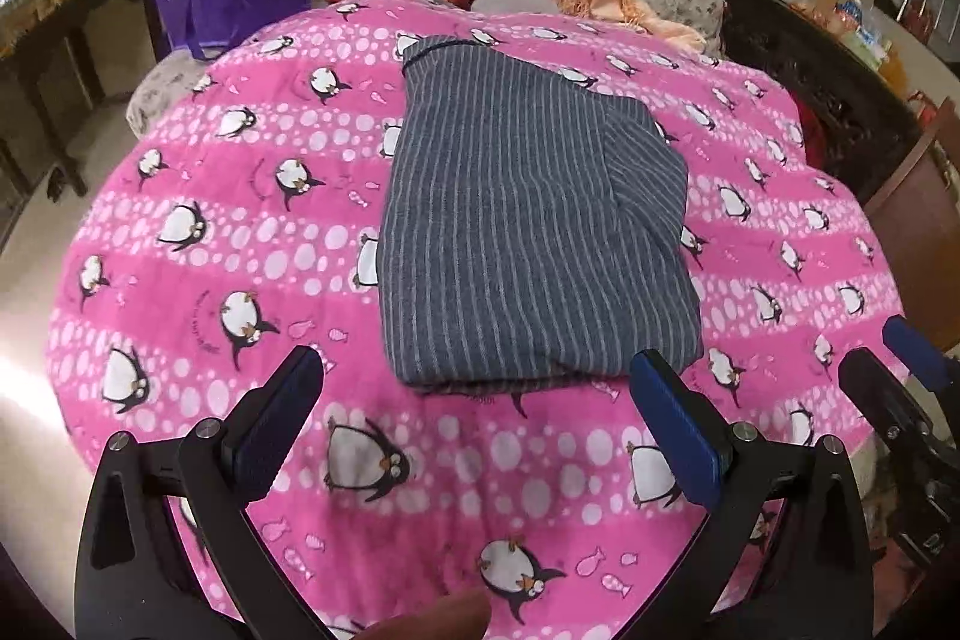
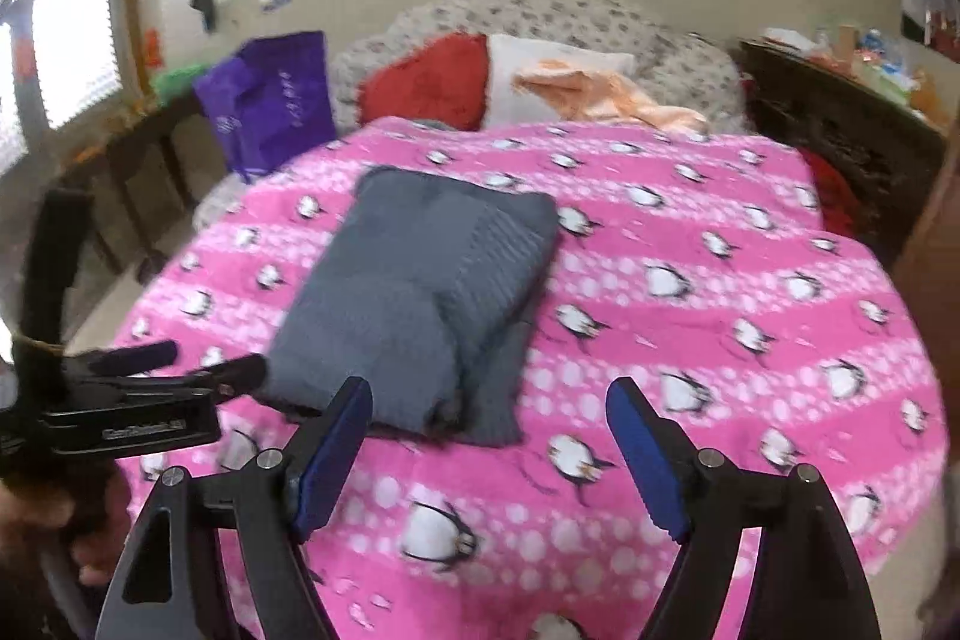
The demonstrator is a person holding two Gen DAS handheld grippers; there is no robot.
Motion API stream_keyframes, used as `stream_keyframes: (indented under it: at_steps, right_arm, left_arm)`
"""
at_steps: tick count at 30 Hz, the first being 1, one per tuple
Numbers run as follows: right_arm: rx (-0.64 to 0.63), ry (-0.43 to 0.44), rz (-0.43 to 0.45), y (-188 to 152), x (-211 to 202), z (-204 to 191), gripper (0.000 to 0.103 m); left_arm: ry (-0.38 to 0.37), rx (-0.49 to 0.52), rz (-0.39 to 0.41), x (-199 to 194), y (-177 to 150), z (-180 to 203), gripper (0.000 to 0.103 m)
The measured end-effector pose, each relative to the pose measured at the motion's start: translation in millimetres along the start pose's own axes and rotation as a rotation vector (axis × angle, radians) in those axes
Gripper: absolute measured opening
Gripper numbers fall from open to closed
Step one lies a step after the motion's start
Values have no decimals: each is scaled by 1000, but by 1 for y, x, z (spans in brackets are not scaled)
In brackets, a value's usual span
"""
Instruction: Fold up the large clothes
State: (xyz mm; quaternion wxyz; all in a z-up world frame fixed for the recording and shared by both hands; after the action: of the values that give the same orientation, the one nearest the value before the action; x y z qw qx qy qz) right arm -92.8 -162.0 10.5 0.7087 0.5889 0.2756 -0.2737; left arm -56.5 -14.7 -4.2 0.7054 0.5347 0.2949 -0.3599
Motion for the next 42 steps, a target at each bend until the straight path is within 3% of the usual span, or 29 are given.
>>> stream_keyframes:
  at_steps: [42]
  right_arm:
    - [24,60,-37,-16,16,-4,78]
  left_arm:
    - [72,15,-15,9,-15,-4,102]
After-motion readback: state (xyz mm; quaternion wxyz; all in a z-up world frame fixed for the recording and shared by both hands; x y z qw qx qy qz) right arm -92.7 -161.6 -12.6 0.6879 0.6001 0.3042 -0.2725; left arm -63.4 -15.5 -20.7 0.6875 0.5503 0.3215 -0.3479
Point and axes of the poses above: each gripper's, at about its wrist camera, not at the fingertips, and x roughly the way its jaws point, z to its right, y to its top, the point moved 8 cm from there along x, roughly the way its jaws point, and after that the axes turned 14 degrees about -x, right-handed, at the moved point
